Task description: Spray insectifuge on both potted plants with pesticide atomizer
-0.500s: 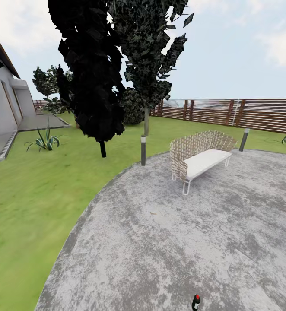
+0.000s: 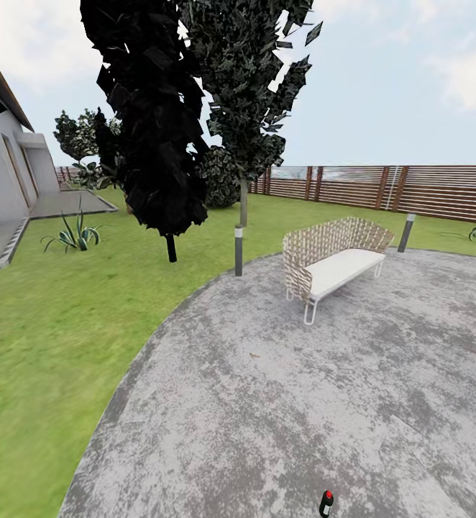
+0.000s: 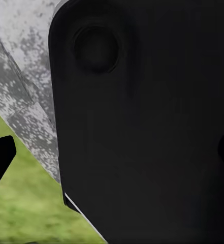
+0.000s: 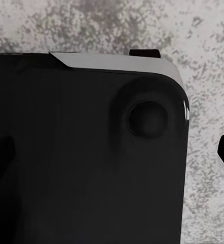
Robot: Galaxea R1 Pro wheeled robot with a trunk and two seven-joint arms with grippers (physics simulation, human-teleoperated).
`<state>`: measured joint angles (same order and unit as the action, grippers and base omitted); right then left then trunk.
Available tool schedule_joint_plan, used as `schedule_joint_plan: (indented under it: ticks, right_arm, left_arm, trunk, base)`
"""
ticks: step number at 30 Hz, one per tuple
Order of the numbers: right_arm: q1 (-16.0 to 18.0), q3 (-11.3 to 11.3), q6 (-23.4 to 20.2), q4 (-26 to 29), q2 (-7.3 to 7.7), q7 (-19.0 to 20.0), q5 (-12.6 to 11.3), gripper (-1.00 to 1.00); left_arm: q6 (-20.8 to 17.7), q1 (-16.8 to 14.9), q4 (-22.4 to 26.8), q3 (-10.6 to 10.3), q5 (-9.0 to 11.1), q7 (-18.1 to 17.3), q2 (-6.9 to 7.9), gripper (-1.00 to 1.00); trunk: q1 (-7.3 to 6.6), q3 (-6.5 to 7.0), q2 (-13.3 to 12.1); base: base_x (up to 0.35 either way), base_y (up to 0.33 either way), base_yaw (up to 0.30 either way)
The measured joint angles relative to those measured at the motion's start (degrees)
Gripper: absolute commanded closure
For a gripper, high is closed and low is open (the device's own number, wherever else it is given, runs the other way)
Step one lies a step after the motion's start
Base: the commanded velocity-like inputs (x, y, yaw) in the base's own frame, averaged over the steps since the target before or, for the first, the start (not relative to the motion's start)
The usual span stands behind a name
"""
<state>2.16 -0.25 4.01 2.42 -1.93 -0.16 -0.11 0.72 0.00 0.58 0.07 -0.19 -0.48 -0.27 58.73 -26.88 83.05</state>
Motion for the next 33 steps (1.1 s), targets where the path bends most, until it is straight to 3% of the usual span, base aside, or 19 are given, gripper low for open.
schedule_joint_plan:
  ticks: [7,11,12,15,17,20,24,28,33]
  right_arm:
    - [0.01,-0.01,1.14,0.05,0.15,-0.03,0.05,-1.0]
    - [0.01,-0.06,1.56,1.24,1.43,-0.15,0.11,-1.0]
    - [0.06,-0.1,1.61,5.56,2.62,-0.16,0.14,-1.0]
    - [0.02,-0.07,1.73,9.32,2.99,-0.16,0.12,-1.0]
    - [0.05,-0.06,1.83,15.99,3.36,-0.16,0.13,-1.0]
    - [0.01,-0.1,2.59,19.49,3.48,-0.16,0.11,-1.0]
    - [0.21,-0.14,9.25,25.74,3.67,-0.16,0.11,-1.0]
    - [0.27,-0.16,11.98,30.25,3.69,-0.15,0.06,-1.0]
    - [0.27,-0.14,12.95,31.27,3.67,-0.1,0.06,-1.0]
  left_arm:
    - [0.09,-0.11,0.49,0.19,0.56,0.01,0.51,-1.0]
    - [0.3,-0.56,1.82,0.17,0.44,0.05,1.09,-1.0]
    - [0.31,-0.86,7.05,0.17,0.42,0.13,1.14,-1.0]
    - [0.26,-1.79,11.01,0.17,0.33,0.42,1.2,-1.0]
    - [0.26,-3.84,14.66,0.14,0.0,0.67,1.2,-1.0]
    - [0.3,-5.67,15.33,0.07,-0.09,0.7,1.16,-1.0]
    - [0.32,-11.17,15.59,-0.11,-0.12,0.63,1.15,-1.0]
    - [0.3,-15.68,15.62,-0.32,-0.19,0.49,1.01,-1.0]
    - [3.05,-17.33,15.63,-0.32,-0.23,0.57,1.04,-1.0]
  trunk:
    - [0.0,0.0,0.0]
    - [0.0,0.01,0.0]
    - [0.0,0.02,0.0]
    - [0.0,0.02,0.0]
    - [0.0,0.03,0.0]
    - [0.0,0.01,0.0]
    - [0.0,0.02,0.0]
    - [0.0,0.02,-0.01]
    - [0.0,0.01,0.0]
  base:
    - [0.0,0.0,0.0]
    - [0.0,0.0,0.0]
    - [0.0,0.0,0.0]
    - [0.0,0.0,0.0]
    - [0.0,0.0,0.0]
    - [0.0,0.0,0.0]
    - [0.0,0.0,0.0]
    - [0.0,0.0,0.0]
    - [0.0,0.0,-0.021]
